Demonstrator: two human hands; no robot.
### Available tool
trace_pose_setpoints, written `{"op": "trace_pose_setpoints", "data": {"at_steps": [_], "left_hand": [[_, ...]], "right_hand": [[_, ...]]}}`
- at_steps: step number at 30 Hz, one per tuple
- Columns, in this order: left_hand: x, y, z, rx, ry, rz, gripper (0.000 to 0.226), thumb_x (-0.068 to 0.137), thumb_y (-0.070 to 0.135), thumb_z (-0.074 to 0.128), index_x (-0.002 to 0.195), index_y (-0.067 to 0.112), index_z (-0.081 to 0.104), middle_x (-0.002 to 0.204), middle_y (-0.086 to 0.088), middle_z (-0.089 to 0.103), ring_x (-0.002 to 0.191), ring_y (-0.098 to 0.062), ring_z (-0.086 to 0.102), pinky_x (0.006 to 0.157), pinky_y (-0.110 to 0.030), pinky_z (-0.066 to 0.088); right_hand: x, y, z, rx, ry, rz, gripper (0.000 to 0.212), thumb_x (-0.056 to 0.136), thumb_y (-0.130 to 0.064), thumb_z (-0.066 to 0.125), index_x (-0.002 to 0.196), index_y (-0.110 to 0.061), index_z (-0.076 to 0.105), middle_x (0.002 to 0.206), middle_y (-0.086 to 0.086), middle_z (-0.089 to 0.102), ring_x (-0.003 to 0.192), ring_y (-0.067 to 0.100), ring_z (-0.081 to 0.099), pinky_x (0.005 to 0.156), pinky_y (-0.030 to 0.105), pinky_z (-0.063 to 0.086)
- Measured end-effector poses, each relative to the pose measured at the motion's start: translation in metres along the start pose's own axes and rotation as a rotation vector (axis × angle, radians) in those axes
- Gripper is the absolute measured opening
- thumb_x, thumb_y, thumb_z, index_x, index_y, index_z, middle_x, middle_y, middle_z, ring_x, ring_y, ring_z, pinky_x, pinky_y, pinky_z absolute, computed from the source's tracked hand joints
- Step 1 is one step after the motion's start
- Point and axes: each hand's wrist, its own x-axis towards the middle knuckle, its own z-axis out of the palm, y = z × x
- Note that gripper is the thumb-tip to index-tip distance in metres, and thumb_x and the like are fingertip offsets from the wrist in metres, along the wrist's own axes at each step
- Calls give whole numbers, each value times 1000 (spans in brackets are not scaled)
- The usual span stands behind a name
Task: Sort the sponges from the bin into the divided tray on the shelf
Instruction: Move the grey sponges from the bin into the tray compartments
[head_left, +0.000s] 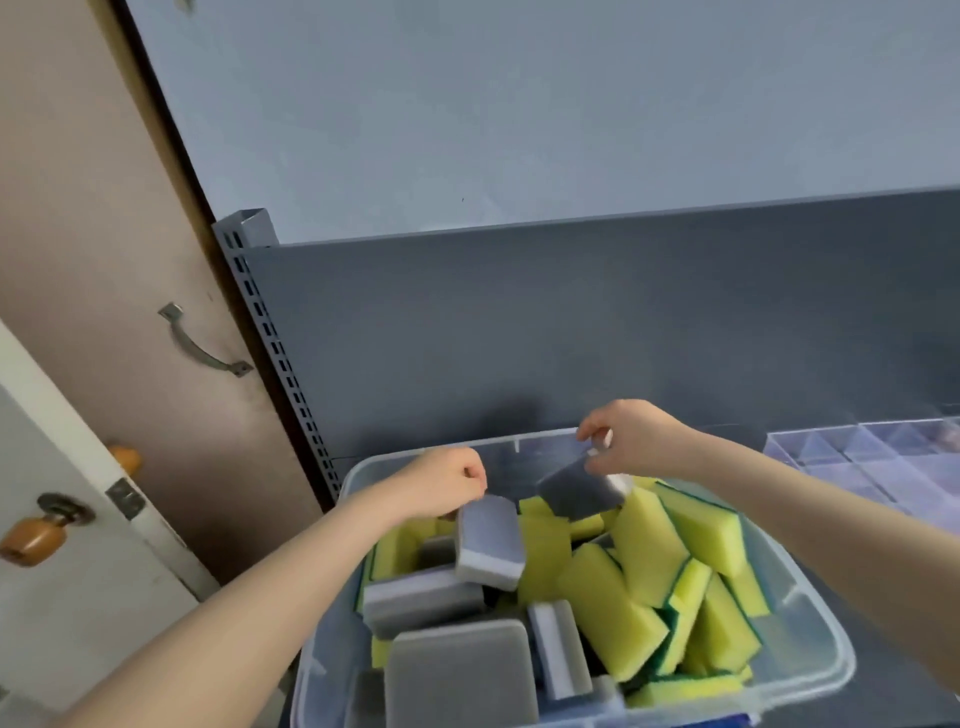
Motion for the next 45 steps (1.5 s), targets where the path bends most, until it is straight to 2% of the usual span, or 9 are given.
{"op": "trace_pose_setpoints", "data": {"at_steps": [4, 7, 13, 20, 25, 29, 34, 38, 45], "left_hand": [[0, 5, -4, 199, -246, -49, 40, 86, 50, 57, 113, 20, 56, 110, 1, 61, 97, -16, 61, 83, -35, 53], [0, 6, -9, 83, -374, -87, 51, 87, 46, 62, 127, 19, 48, 114, 2, 55, 104, -15, 56, 81, -30, 52], [8, 11, -31, -412, -7, 60, 45, 76, 18, 78, 115, 23, 56, 104, -1, 61, 89, -13, 63, 64, -23, 51], [19, 27, -44, -592, 171, 158, 39, 75, 3, 75, 104, 26, 62, 102, 0, 65, 94, -16, 62, 69, -25, 51], [27, 47, -39, -661, 155, 192, 42, 76, 5, 75, 114, 16, 63, 106, -1, 67, 99, -19, 63, 84, -37, 54], [35, 74, -29, -684, 128, 267, 35, 78, 9, 75, 108, 21, 62, 106, 0, 66, 96, -16, 63, 72, -28, 54], [41, 119, -12, -663, 105, 341, 33, 80, 14, 74, 108, 24, 61, 104, 3, 65, 93, -12, 64, 62, -21, 55], [46, 157, 5, -684, 52, 368, 34, 81, 14, 73, 112, 21, 61, 105, 0, 66, 94, -16, 66, 67, -28, 58], [53, 231, 55, -642, -7, 416, 30, 82, 14, 72, 109, 23, 63, 104, -1, 67, 94, -17, 66, 70, -31, 58]], "right_hand": [[-12, 2, 7, -76, -48, 57, 49, 71, -24, 65, 120, -25, 60, 115, -4, 61, 103, 17, 57, 74, 21, 44], [-15, 4, 4, -20, -7, 106, 47, 72, -20, 63, 119, -25, 61, 100, -6, 60, 97, 16, 58, 78, 27, 49], [-26, 1, -8, 746, 98, 334, 41, 83, 0, 57, 121, -13, 56, 111, 10, 55, 86, 24, 63, 60, 27, 57], [-48, 7, -15, 1083, 267, 362, 46, 80, 7, 62, 125, -2, 53, 110, 20, 61, 89, 29, 66, 63, 28, 59], [-73, 17, -21, 1082, 371, 384, 38, 77, 8, 63, 114, -3, 62, 104, 18, 66, 95, 31, 66, 82, 40, 57], [-102, 26, -28, 1099, 441, 406, 34, 79, 8, 60, 110, -7, 63, 100, 15, 68, 90, 30, 66, 83, 39, 56], [-143, 45, -41, 1130, 529, 431, 25, 84, 7, 56, 106, -6, 61, 90, 10, 66, 75, 19, 66, 57, 19, 56], [-174, 72, -52, 1108, 605, 483, 22, 86, 3, 59, 104, -9, 61, 97, 10, 65, 85, 22, 66, 59, 19, 56], [-228, 142, -66, 1016, 736, 601, 26, 84, -9, 64, 111, -12, 62, 106, 10, 64, 100, 27, 63, 85, 36, 55]]}}
